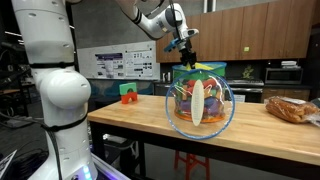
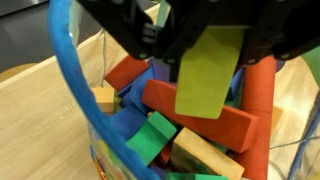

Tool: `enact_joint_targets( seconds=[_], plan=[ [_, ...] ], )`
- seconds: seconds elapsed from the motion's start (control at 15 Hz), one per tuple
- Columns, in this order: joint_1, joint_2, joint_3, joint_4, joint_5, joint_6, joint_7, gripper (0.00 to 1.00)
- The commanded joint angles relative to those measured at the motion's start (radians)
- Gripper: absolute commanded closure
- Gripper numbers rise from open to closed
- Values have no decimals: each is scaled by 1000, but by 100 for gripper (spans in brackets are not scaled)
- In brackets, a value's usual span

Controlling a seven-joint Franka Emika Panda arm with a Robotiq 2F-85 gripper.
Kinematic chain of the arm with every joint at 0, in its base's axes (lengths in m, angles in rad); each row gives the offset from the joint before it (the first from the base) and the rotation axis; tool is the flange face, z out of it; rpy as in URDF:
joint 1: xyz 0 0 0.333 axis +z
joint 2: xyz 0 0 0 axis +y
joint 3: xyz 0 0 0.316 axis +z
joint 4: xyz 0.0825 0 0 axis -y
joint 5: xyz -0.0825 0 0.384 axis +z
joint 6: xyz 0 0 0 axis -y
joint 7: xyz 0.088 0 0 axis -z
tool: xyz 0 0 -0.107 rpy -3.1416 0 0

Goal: Put the blocks on the table in the clear bag.

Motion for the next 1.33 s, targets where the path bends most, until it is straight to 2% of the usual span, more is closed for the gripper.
enact_joint_targets(
  seconds=[0.0, 0.27, 0.33, 0.47, 0.73, 1.07, 1.27],
  plan=[
    [9, 21, 2, -7, 5, 10, 35, 81],
    [16, 51, -2, 6, 39, 30, 56, 81],
    [17, 57, -2, 9, 43, 33, 62, 32],
    [20, 62, -2, 11, 57, 42, 66, 27],
    [29, 39, 2, -3, 80, 73, 75, 2],
    [55, -20, 29, -12, 55, 102, 103, 0],
    [61, -55, 57, -9, -5, 84, 167, 0]
  ],
)
